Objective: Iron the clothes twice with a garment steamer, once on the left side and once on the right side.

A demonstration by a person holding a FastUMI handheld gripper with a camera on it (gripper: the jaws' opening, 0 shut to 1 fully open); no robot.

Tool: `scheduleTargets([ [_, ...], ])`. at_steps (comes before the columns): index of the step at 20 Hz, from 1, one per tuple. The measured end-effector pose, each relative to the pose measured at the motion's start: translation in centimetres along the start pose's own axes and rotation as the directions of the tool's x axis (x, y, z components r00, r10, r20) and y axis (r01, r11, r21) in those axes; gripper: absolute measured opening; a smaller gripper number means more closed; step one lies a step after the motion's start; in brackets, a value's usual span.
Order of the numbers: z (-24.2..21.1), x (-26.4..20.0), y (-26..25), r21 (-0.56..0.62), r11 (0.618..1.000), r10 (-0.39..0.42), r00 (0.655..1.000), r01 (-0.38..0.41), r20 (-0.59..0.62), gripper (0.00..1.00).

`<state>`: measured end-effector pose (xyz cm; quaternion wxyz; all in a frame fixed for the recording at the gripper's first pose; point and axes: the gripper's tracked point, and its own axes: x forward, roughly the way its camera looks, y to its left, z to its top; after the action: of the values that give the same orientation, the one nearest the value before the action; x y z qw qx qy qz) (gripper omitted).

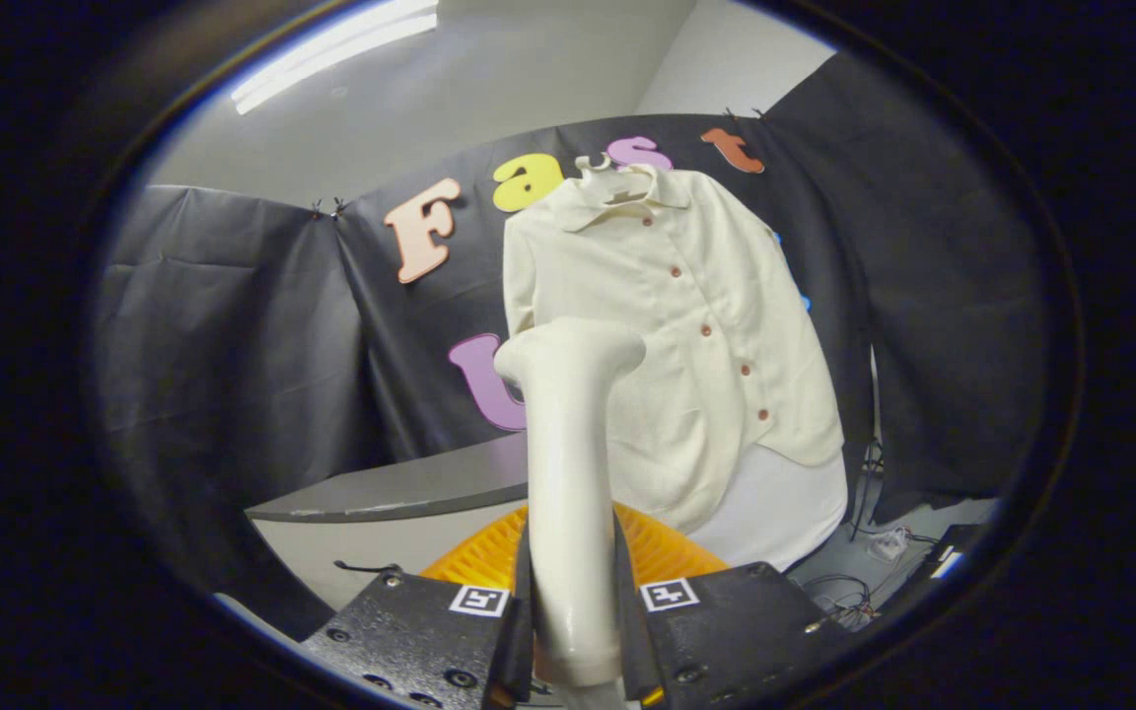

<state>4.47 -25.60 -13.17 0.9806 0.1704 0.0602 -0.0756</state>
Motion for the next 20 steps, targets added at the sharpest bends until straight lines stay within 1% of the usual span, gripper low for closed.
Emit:
scheduleTargets([
  [8,2.2,-3.2,8.4,-0.073,0.995,0.072,0.995,-0.066,0.07,0.34],
  [12,2.6,-4.9,12.2,-0.141,0.987,0.091,0.99,-0.076,0.106,0.34],
  [14,2.7,-5.3,13.7,-0.17,0.982,0.103,0.987,-0.082,0.121,0.34],
  [17,2.7,-5.8,15.8,-0.17,0.98,0.124,0.984,-0.101,0.129,0.34],
  [20,2.0,-6.0,16.8,-0.175,0.978,0.133,0.984,-0.11,0.121,0.34],
])
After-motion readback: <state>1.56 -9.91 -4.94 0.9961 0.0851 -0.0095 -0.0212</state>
